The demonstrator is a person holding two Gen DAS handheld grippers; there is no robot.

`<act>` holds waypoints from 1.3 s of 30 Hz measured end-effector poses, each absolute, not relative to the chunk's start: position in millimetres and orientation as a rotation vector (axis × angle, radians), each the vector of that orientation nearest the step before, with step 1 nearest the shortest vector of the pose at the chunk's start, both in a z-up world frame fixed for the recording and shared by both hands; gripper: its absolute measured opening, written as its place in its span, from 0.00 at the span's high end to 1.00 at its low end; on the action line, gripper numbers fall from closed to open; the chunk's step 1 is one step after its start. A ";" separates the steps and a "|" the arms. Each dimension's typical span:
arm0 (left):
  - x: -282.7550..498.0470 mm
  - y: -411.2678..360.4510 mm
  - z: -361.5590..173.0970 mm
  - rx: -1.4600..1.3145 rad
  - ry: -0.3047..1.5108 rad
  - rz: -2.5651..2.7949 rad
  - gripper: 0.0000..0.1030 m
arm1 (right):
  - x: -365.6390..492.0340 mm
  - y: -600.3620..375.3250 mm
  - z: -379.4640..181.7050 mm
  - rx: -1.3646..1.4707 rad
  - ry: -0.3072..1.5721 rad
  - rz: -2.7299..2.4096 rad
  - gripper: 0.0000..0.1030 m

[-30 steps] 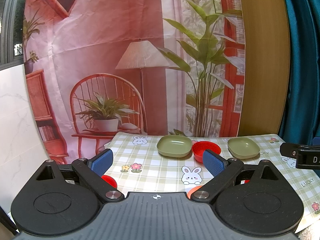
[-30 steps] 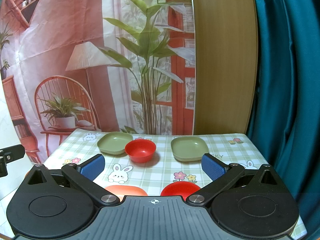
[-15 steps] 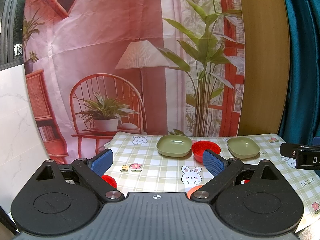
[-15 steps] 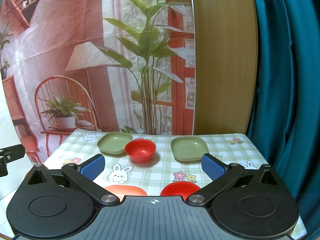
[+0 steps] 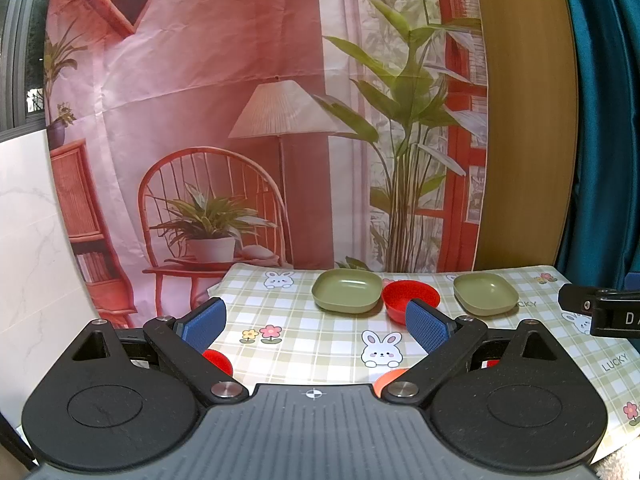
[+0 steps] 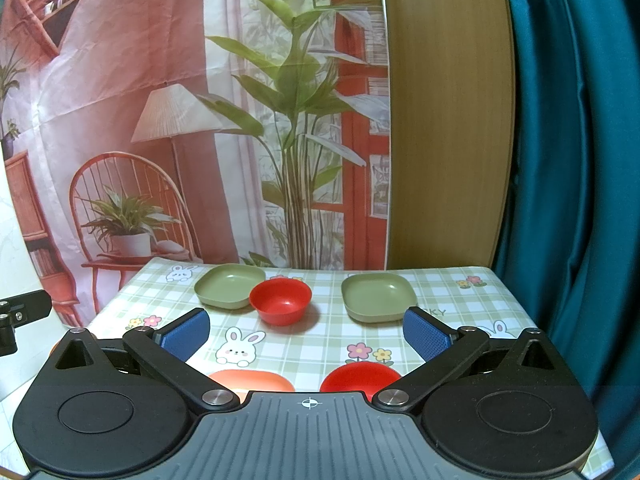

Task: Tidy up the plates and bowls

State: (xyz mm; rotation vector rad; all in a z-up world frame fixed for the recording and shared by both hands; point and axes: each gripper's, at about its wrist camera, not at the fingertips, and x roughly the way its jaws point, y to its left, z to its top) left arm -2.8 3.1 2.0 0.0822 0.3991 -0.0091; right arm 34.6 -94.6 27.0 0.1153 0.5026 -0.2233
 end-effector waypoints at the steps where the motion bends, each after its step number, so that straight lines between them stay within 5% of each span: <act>1: -3.0 3.1 2.0 0.082 0.399 -0.009 0.05 | 34.6 -94.7 26.8 0.115 0.502 -0.223 0.00; 39: 36.9 32.3 11.8 0.095 0.404 0.094 0.05 | 65.2 -109.5 35.9 0.144 0.484 -0.173 0.00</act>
